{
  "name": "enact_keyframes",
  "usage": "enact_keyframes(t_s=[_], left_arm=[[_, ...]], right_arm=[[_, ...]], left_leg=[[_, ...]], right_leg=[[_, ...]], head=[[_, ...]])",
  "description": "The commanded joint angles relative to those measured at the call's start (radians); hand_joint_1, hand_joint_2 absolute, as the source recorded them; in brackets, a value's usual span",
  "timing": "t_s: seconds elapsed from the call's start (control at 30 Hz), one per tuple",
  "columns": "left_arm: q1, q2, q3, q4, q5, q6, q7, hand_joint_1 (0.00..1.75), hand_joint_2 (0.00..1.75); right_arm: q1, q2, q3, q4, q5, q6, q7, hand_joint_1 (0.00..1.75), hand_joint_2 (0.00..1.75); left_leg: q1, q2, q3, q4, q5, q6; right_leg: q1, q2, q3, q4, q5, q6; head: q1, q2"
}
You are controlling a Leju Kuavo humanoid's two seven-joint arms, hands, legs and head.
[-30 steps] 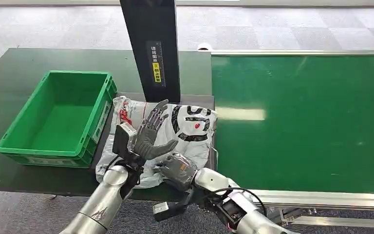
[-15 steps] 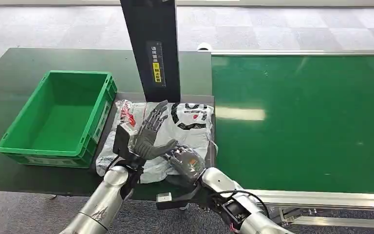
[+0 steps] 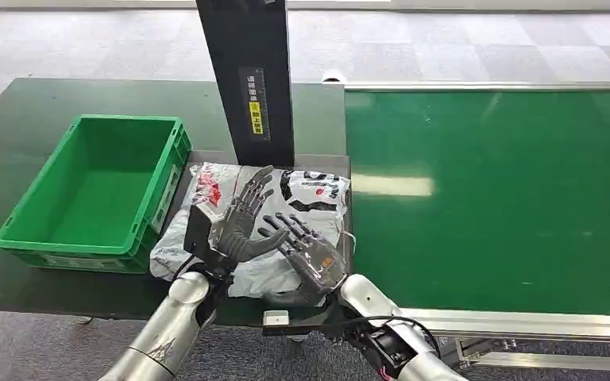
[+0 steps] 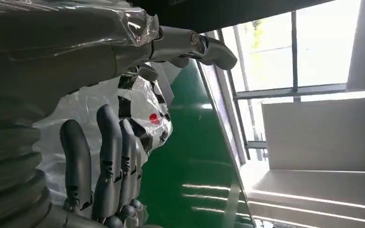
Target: Moved the parcel from conveyor to table for the left to box.
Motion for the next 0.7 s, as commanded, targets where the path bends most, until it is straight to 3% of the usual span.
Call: enact_keyframes(t_s=[0.03,0.13,0.2,0.23,0.27,0.47,0.6,0.7], left_arm=[[-0.018,0.01,-0.004,0.034,-0.006,-0.007,0.005,0.0,1.75],[-0.013,0.005,-0.001,0.027,-0.007,-0.004,0.003,0.0,1.75],[-0.011,0.005,0.001,0.022,-0.008,-0.005,0.004,0.0,1.75],[-0.01,0.005,0.005,0.02,-0.009,0.0,0.004,0.0,1.75],[-0.008,0.007,0.008,0.015,-0.01,0.004,0.005,0.0,1.75],[0.037,0.031,0.044,-0.04,-0.014,0.017,0.009,0.0,1.75],[0.063,0.047,0.069,-0.06,-0.02,0.024,0.005,0.0,1.75],[0.084,0.053,0.087,-0.084,-0.02,0.043,-0.001,0.0,1.75]], right_arm=[[-0.001,-0.026,-0.041,-0.043,0.023,-0.125,-0.024,0.0,0.0],[0.041,-0.027,-0.092,-0.1,-0.108,-0.092,-0.148,0.0,0.0],[0.056,-0.034,-0.086,-0.134,-0.124,-0.087,-0.176,0.0,0.0],[0.073,-0.035,-0.096,-0.171,-0.183,-0.037,-0.209,0.0,0.0],[0.09,-0.039,-0.107,-0.217,-0.25,0.028,-0.242,0.0,1.75],[0.211,-0.125,-0.186,-0.57,-0.473,0.338,-0.207,0.0,1.75],[0.276,-0.196,-0.284,-0.71,-0.626,0.612,-0.184,0.0,1.75],[0.313,-0.212,-0.344,-0.764,-0.632,0.662,-0.174,0.0,1.75]], left_leg=[[0.0,0.0,0.0,0.0,0.0,0.0],[0.0,0.0,0.0,0.0,0.0,0.0],[0.0,-0.001,0.0,0.0,0.0,0.0],[0.0,-0.001,0.0,0.0,0.0,0.0],[0.0,-0.001,0.0,-0.001,0.0,0.0],[0.0,-0.001,0.0,-0.001,0.0,0.0],[0.0,-0.002,-0.001,0.0,0.0,0.001],[0.0,-0.002,-0.001,0.0,0.0,0.001]], right_leg=[[0.0,0.0,0.0,0.0,0.0,0.0],[0.0,-0.001,0.001,0.0,0.0,0.0],[0.0,-0.001,0.0,-0.001,0.0,0.0],[0.0,-0.001,0.001,-0.001,0.0,0.0],[0.0,-0.001,0.001,-0.001,0.0,0.0],[0.0,0.0,0.0,-0.001,0.0,0.0],[0.0,-0.001,0.0,-0.001,-0.001,0.0],[0.0,-0.002,0.0,-0.001,-0.001,0.0]], head=[[0.0,0.0],[0.0,0.0],[0.0,0.0],[0.0,0.0],[0.0,0.0],[0.0,0.0],[0.0,0.0],[0.0,0.0]])
